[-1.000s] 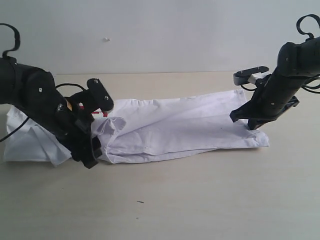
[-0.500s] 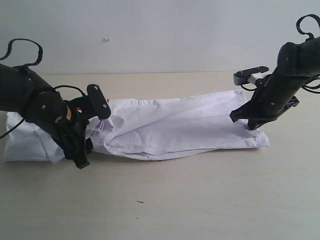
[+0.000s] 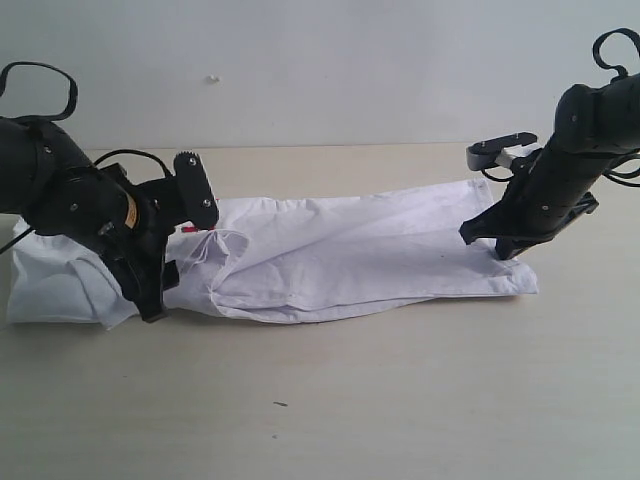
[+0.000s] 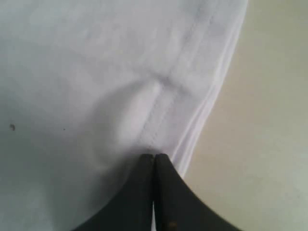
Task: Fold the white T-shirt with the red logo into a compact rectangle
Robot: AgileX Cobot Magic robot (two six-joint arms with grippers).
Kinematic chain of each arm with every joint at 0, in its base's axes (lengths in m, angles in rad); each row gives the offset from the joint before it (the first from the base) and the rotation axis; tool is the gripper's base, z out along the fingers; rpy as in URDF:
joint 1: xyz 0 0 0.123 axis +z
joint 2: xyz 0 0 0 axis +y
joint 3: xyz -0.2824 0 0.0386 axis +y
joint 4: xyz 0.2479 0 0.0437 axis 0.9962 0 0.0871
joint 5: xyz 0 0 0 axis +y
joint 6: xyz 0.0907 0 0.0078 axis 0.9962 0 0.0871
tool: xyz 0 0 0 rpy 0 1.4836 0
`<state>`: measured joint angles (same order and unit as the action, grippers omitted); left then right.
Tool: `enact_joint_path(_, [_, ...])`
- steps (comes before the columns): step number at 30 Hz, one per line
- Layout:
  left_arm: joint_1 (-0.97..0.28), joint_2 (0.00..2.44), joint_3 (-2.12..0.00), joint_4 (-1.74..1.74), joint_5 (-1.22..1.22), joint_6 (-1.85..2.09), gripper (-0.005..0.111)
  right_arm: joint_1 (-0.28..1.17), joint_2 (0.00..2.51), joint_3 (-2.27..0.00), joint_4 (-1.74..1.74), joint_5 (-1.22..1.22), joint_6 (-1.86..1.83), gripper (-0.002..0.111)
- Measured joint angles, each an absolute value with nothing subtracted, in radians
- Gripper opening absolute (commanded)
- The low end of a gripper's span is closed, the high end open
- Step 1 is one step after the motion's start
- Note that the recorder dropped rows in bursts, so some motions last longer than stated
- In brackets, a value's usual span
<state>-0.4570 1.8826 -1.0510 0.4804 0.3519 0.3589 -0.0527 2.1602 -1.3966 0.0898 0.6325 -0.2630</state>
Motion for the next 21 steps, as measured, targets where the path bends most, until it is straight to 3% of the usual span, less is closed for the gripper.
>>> enact_joint_path(7, [-0.457, 1.899, -1.051, 0.483, 0.300, 0.265, 0.061, -0.053, 2.160, -1.397, 0.090, 0.633, -0.263, 0.000])
enact_joint_path(15, [-0.457, 1.962, -1.051, 0.485, 0.286, 0.239, 0.037, -0.053, 2.160, -1.397, 0.090, 0.633, -0.263, 0.000])
enact_joint_path(21, [-0.451, 1.962, -1.068, 0.487, 0.299, 0.237, 0.037, -0.053, 2.160, -1.397, 0.090, 0.629, -0.263, 0.000])
